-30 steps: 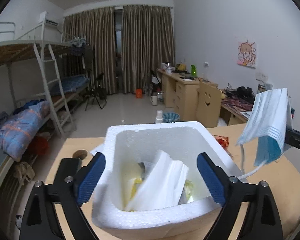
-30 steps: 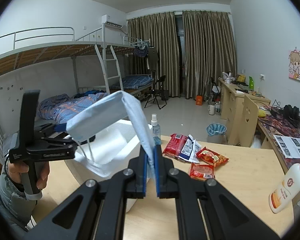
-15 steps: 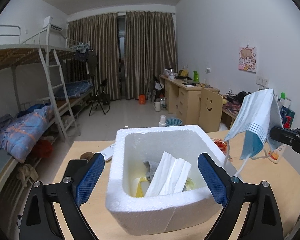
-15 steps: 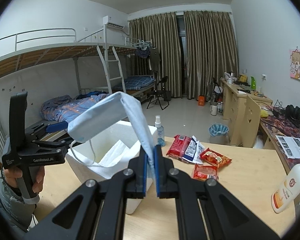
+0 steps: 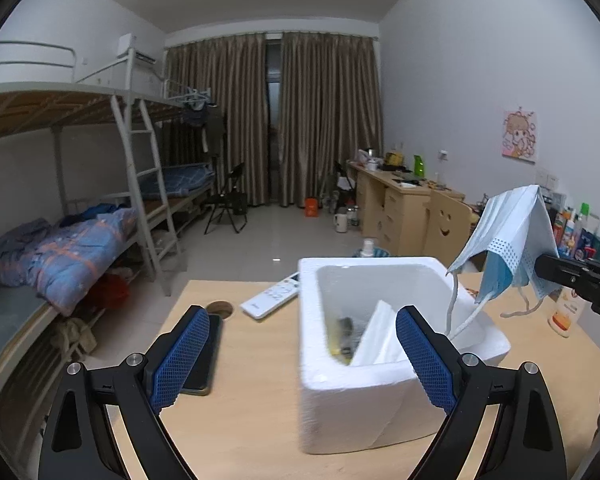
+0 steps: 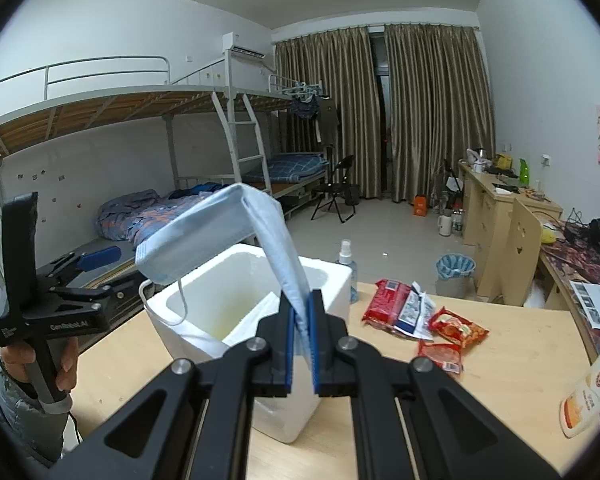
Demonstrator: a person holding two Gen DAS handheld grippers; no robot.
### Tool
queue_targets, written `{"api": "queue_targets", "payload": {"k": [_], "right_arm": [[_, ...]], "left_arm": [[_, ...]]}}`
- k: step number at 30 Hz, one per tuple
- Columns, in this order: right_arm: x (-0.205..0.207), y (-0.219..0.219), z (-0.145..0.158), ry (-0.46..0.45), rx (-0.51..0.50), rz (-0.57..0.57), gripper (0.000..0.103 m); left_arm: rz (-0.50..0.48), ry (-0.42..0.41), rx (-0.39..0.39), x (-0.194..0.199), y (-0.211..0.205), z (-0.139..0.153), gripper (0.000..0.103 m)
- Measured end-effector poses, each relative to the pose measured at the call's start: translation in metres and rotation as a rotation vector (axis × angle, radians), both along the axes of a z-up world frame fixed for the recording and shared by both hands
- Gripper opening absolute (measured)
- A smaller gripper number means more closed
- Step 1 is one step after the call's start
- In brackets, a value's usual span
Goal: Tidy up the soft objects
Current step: 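Open the left tool to drop the tissue into the box, then lower the blue mask into the box and open the right tool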
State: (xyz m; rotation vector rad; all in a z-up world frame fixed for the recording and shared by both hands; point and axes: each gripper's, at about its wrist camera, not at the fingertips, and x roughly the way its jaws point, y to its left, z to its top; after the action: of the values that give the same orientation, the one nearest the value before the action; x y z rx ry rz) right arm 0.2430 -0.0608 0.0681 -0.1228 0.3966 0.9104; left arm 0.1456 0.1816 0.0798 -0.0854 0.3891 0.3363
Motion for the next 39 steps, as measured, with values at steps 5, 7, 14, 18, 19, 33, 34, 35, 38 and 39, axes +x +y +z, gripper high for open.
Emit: {"api": "queue_targets", "payload": {"k": [5,7,14,18,19,33,34,35,38,39], "right_arm": [[0.001,0.015,-0.002,0.008,-0.004,0.024,0.009],[0.000,0.021,-0.003,0.009,-0.010,0.035,0.009],[0.003,0.042,-0.007,0.021,-0.031,0.046,0.009],[0.005,0.056,-0.009,0.032,-0.047,0.052,0.009],[0.007,0.060,-0.010,0.037,-0.051,0.047,0.009],[0.018,0.085,-0.023,0.085,-0.096,0.028,0.009],[0.020,0.086,-0.024,0.092,-0.098,0.023,0.009],[0.021,0.086,-0.025,0.097,-0.102,0.021,0.009],[0.023,0.090,-0.027,0.103,-0.113,0.007,0.009],[0.024,0.091,-0.028,0.107,-0.115,0.006,0.009]], "left_arm": [[0.038,-0.009,0.000,-0.018,0.012,0.002,0.095],[0.048,-0.015,0.002,-0.024,0.016,0.003,0.095],[0.084,-0.030,0.002,-0.045,0.028,0.004,0.095],[0.097,-0.036,-0.001,-0.052,0.034,0.001,0.095],[0.097,-0.036,-0.006,-0.052,0.036,0.000,0.095],[0.129,-0.040,-0.022,-0.066,0.054,-0.005,0.095],[0.129,-0.037,-0.019,-0.066,0.053,-0.005,0.095],[0.129,-0.035,-0.016,-0.065,0.051,-0.006,0.095],[0.130,-0.034,-0.020,-0.064,0.050,-0.007,0.095],[0.132,-0.037,-0.022,-0.064,0.051,-0.006,0.095]]}}
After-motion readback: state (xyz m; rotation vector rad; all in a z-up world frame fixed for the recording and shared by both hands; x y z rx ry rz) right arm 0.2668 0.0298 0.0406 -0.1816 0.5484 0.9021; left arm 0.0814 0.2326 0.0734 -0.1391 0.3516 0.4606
